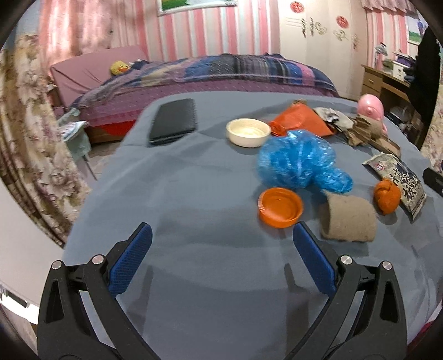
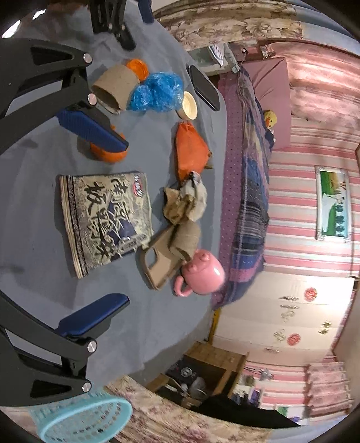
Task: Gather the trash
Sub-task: 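Grasp the orange cap with the left gripper while the right grasps the orange peel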
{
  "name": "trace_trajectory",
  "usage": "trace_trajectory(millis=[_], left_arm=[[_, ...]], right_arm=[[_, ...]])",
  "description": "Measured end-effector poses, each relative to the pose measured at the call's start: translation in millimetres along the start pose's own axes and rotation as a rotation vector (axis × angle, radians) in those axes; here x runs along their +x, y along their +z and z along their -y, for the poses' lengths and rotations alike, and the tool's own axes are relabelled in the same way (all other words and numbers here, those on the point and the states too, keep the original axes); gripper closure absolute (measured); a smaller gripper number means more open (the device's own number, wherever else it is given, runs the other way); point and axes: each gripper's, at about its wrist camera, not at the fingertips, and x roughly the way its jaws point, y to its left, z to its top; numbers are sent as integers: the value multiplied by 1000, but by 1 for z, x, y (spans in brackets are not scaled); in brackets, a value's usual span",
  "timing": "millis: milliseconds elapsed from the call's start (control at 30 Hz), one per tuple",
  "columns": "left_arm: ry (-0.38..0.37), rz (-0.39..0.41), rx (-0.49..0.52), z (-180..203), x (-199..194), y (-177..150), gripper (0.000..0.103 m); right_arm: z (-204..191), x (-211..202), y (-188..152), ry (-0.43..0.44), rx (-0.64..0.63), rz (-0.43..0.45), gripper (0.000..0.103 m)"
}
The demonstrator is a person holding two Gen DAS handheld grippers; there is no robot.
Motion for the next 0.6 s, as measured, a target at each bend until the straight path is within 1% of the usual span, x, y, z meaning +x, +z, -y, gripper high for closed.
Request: trace_trajectory(millis=[67, 233, 367, 433, 467, 533, 567, 600], left_arm=[[-10, -29, 7, 5, 9, 3, 5], [-95, -66, 15, 13, 20, 12, 5], [-120, -95, 9, 15, 31, 18, 5], [-150, -102, -9, 12, 35, 21, 11], [-163, -109, -11, 13, 37, 22, 16], [-170, -115, -3, 15, 38, 21, 20], [-180, -110, 3, 16, 37, 21, 28], [-194, -105, 13, 18, 36, 20, 32]], right_arm=[[1, 1, -1, 26, 15, -6, 4], [4, 4, -2, 38, 48, 0, 4], [4, 10, -3, 30, 48, -16, 4], [3, 11, -3, 23, 43, -23, 4], [2, 13, -4, 16, 35, -25, 4], [-1, 14, -4, 11, 26, -29, 4], [-2, 15, -4, 11, 22, -29, 4], [-3, 14, -5, 14, 21, -31, 4]])
